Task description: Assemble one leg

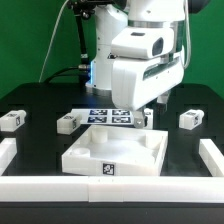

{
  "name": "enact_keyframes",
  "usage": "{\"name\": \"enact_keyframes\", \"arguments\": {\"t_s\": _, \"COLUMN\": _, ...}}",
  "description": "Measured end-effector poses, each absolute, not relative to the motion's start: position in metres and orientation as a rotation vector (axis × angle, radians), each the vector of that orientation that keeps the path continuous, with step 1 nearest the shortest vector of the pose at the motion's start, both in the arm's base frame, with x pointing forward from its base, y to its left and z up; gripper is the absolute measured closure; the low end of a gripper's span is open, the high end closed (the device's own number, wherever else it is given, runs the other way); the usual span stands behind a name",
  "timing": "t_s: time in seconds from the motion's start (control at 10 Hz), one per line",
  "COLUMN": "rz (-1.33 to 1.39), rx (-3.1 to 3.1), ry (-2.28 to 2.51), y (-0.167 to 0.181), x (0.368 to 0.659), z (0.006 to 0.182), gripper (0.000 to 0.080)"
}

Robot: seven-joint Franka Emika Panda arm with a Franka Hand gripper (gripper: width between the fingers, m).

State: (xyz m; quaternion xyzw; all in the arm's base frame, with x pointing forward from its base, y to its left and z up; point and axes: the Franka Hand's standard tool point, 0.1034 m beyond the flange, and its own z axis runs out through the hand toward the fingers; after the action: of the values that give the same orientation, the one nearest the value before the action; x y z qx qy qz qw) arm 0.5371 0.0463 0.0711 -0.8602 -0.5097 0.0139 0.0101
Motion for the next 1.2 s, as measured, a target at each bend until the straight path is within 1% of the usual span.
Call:
{"name": "enact_keyframes", "arguments": {"t_s": 0.1, "rz": 0.05, "rx": -2.685, "ry": -1.586, "y": 0.044, "x": 0.531, "z": 0.068, "gripper": 0.015}}
{"name": "enact_keyframes", "arguments": {"t_s": 0.5, "rz": 0.047, "rx": -2.686, "ry": -1.586, "y": 0.044, "x": 0.532, "z": 0.068, "gripper": 0.015}}
{"name": "enact_keyframes", "arguments": {"t_s": 0.6, "rz": 0.039, "rx": -2.664, "ry": -1.624, "y": 0.042, "x": 0.532, "z": 0.065, "gripper": 0.015}}
{"name": "enact_keyframes", "arguments": {"t_s": 0.7, "rz": 0.029, "rx": -2.634, "ry": -1.673, "y": 0.037, "x": 0.528, "z": 0.057, "gripper": 0.015}}
{"name": "enact_keyframes", "arguments": {"t_s": 0.9, "rz": 0.036, "rx": -2.586, "ry": -1.731, "y": 0.031, "x": 0.501, "z": 0.042, "gripper": 0.015}}
{"name": "enact_keyframes", "arguments": {"t_s": 1.2, "rz": 0.092, "rx": -2.555, "ry": -1.731, "y": 0.035, "x": 0.469, "z": 0.029, "gripper": 0.015}}
